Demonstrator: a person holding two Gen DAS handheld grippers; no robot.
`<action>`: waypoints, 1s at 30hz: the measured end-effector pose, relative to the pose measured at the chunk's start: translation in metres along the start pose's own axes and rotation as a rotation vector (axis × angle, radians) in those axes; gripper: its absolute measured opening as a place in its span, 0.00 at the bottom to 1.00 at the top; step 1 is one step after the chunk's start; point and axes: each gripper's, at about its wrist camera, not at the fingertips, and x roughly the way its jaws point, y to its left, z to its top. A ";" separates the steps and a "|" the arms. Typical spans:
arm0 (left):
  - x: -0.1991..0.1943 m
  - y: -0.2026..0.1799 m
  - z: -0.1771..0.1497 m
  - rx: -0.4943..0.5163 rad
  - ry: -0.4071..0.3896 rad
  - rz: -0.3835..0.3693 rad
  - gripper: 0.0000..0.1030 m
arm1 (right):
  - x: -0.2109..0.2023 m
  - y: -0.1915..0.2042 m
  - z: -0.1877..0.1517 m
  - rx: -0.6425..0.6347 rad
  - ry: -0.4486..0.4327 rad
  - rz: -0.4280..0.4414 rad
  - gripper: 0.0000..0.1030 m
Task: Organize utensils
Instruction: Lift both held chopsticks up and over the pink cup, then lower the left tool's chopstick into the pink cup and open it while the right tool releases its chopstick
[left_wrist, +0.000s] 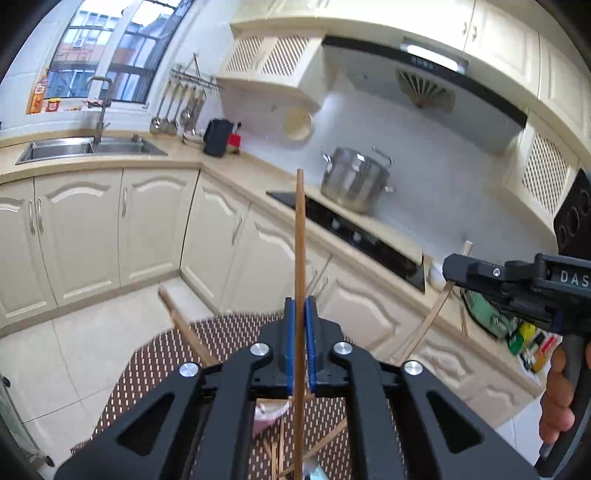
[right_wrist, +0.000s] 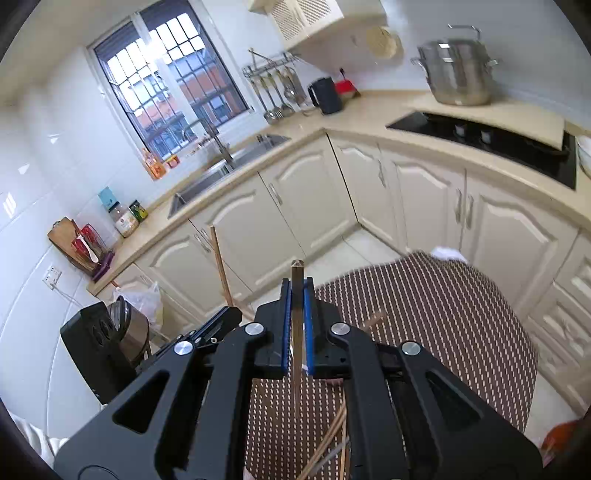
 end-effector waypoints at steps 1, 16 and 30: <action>0.002 0.001 0.005 -0.007 -0.013 0.004 0.05 | 0.000 0.001 0.007 -0.007 -0.011 0.000 0.06; 0.033 0.003 0.025 -0.016 -0.093 0.071 0.05 | 0.029 0.000 0.026 -0.087 -0.053 -0.057 0.06; 0.068 0.006 0.008 -0.006 -0.041 0.118 0.05 | 0.046 -0.005 -0.013 -0.086 0.041 -0.108 0.06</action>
